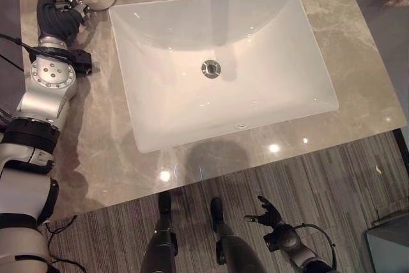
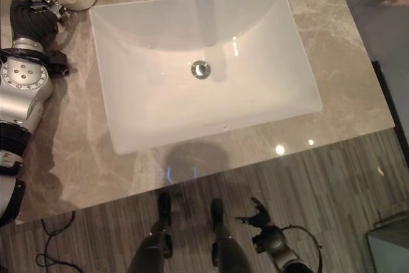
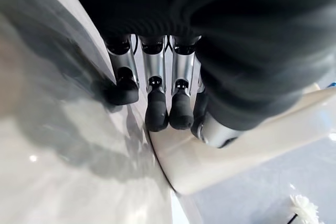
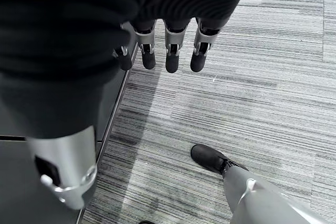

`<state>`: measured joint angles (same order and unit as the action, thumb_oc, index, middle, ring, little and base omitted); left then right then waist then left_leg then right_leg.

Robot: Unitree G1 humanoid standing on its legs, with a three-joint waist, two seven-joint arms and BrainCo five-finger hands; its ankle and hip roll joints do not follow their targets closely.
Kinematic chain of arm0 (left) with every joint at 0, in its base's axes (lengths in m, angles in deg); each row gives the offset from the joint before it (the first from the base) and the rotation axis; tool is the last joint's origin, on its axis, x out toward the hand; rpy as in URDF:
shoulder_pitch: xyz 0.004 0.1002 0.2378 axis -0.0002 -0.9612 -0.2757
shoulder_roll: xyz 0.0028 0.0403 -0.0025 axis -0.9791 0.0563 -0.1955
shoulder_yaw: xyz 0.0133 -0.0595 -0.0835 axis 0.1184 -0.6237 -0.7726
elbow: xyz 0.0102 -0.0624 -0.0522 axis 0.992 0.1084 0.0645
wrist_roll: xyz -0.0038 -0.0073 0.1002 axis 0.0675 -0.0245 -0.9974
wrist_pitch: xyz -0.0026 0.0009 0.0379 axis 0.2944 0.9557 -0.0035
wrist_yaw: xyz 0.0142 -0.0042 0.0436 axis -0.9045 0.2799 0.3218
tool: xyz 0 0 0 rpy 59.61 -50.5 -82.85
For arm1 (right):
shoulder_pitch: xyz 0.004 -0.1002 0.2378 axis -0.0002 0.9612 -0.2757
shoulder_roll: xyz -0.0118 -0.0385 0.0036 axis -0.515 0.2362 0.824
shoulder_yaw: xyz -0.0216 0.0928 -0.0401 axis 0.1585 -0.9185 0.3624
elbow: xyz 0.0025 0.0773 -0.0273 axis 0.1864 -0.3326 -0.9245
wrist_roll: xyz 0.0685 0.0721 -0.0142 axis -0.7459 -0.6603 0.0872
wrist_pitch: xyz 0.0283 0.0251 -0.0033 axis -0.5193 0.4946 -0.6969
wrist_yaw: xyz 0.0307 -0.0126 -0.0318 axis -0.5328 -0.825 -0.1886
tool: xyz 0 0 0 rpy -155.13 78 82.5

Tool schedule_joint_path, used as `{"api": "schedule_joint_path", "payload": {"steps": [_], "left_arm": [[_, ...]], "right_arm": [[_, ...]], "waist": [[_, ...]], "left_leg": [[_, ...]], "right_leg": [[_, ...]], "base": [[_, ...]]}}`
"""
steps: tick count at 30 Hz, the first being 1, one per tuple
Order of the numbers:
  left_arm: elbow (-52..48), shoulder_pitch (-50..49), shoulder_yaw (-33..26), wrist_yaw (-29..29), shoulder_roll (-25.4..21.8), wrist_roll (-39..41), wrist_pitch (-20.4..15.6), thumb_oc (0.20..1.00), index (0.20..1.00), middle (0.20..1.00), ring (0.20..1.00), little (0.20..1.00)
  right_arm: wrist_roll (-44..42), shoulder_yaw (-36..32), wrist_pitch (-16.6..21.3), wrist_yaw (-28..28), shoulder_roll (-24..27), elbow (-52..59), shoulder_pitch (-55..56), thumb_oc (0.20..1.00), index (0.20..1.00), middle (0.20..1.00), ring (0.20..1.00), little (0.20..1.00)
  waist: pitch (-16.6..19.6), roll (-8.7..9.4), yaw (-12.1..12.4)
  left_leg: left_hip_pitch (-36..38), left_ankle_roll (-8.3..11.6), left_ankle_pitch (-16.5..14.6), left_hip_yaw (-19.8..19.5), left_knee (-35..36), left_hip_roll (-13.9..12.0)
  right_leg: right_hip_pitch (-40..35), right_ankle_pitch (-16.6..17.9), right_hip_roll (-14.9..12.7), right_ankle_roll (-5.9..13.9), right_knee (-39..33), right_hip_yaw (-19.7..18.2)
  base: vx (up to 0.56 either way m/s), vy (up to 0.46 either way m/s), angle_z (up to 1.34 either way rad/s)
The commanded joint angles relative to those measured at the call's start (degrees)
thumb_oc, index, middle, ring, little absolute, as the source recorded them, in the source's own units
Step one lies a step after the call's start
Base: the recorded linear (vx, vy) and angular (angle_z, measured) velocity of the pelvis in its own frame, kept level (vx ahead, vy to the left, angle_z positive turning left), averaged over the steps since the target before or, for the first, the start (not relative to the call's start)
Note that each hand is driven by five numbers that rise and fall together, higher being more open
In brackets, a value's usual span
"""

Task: Put brush and paste in cup on sink, flatten towel.

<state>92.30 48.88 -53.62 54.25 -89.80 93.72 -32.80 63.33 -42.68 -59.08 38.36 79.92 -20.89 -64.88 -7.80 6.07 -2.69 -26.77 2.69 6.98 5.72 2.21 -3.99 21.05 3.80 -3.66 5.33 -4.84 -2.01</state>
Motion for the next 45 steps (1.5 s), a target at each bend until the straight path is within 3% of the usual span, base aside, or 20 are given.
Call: {"api": "schedule_joint_path", "payload": {"steps": [1, 8, 20, 45], "left_arm": [[10.5, 5.6, 4.3, 0.3, -0.5, -0.3, 1.0, 0.2, 0.2, 0.2, 0.2, 0.2], [15.3, 8.6, 4.5, 1.3, -0.5, -0.2, 1.5, 0.2, 0.2, 0.2, 0.2, 0.2], [24.8, 18.7, 12.3, 1.1, -0.5, -9.5, 3.6, 0.2, 0.2, 0.2, 0.2, 0.2], [24.4, 23.1, 15.1, 2.8, 5.2, -11.3, 2.9, 0.2, 0.2, 0.2, 0.2, 0.2]], "right_arm": [[-2.7, -0.4, 1.5, 0.3, 2.5, 0.6, 0.6, 1.0, 1.0, 1.0, 1.0, 1.0], [-2.9, 0.0, 1.7, 0.2, 2.4, 0.5, 0.4, 1.0, 1.0, 1.0, 1.0, 1.0], [-4.0, 1.4, 3.2, 0.9, 3.8, 2.6, 1.3, 1.0, 1.0, 1.0, 1.0, 1.0], [-4.9, 1.9, 4.1, 1.1, 4.2, 5.0, 3.4, 1.0, 1.0, 1.0, 1.0, 1.0]], "waist": [[-0.9, -0.1, -1.2], [-0.7, 0.01, -1.2], [-0.4, 0.36, -2.7], [0.0, 0.35, -4.2]], "left_leg": [[-2.0, 1.84, -1.4, -5.9, -4.0, -1.9], [-2.0, 1.93, -1.3, -6.1, -3.9, -1.9], [-2.8, 2.07, 0.1, -6.1, -1.8, -2.2], [-3.3, 2.41, 2.0, -5.9, 1.9, -2.0]], "right_leg": [[-1.6, 1.0, -3.3, 3.45, 1.7, 4.0], [-1.9, 1.3, -3.4, 3.62, 1.4, 4.2], [-0.5, 2.3, -3.3, 4.01, 1.1, 4.1], [1.4, 3.4, -2.9, 4.38, 0.4, 3.7]], "base": [[0.0, 0.0, 0.0], [0.0, 0.0, 0.0], [0.0, 0.001, 0.0], [0.0, 0.0, 0.0]]}}
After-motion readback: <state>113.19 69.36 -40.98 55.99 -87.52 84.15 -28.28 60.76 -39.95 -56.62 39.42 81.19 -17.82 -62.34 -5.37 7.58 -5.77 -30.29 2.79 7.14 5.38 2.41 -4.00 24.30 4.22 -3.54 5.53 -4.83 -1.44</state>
